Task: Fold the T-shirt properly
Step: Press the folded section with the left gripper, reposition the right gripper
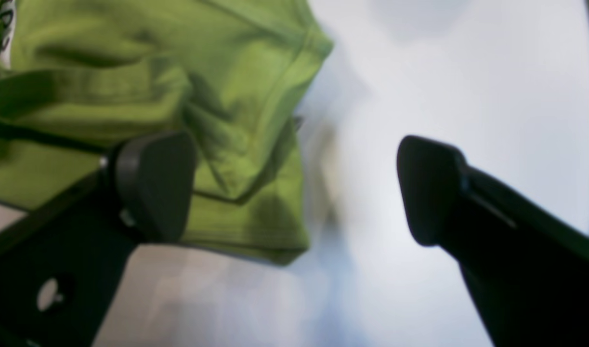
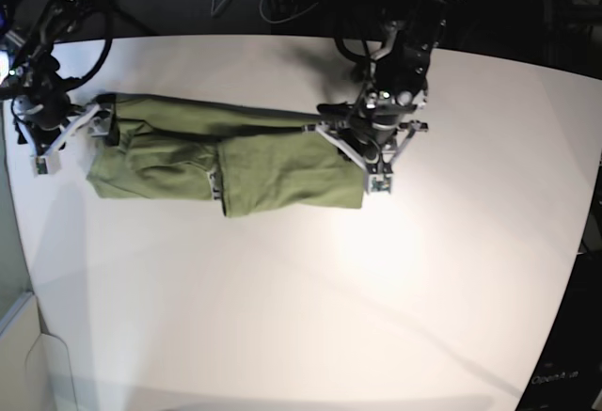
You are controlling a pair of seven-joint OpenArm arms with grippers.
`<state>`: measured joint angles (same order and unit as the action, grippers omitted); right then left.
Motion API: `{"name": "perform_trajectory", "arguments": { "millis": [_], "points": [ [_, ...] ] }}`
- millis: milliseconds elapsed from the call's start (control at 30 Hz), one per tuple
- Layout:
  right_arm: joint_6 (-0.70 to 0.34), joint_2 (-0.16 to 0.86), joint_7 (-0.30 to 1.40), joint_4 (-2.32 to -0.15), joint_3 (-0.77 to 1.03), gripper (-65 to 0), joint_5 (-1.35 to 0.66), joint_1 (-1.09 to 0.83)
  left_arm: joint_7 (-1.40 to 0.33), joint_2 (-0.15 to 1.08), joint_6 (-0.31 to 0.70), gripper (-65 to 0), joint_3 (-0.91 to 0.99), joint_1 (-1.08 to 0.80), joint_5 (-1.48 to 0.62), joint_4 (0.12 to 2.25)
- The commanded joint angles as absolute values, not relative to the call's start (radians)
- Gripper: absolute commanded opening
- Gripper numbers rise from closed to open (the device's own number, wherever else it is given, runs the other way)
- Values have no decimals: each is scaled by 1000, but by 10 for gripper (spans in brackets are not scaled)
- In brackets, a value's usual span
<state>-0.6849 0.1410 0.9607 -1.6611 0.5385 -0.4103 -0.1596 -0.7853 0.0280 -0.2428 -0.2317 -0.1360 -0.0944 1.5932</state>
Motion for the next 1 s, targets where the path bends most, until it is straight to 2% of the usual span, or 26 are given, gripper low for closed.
{"name": "perform_trajectory", "arguments": {
  "millis": [0,367,567,667,767,967],
  "points": [
    [-698,156,941,-1658,541,0,-421,-151,-834,30,-254,-571,-231,-145,-91,1607],
    [-698,137,940,-1552,538,0,-421,-96,-837,30,-254,-571,-231,-173,-87,1649],
    [-698,137,940,-1550,536,-194,-421,-71,-840,30,-254,-571,-232,-174,-87,1649],
    [-698,137,940,-1550,526,-261,-421,-56,-842,30,-254,-571,-232,-174,-90,1649],
    [-698,137,940,-1531,509,-286,-420,-48,-842,30,-254,-571,-232,-182,-85,1649],
    [-698,140,940,-1448,507,-286,-417,-25,-840,30,-254,-571,-232,-186,-84,1650]
  ]
}}
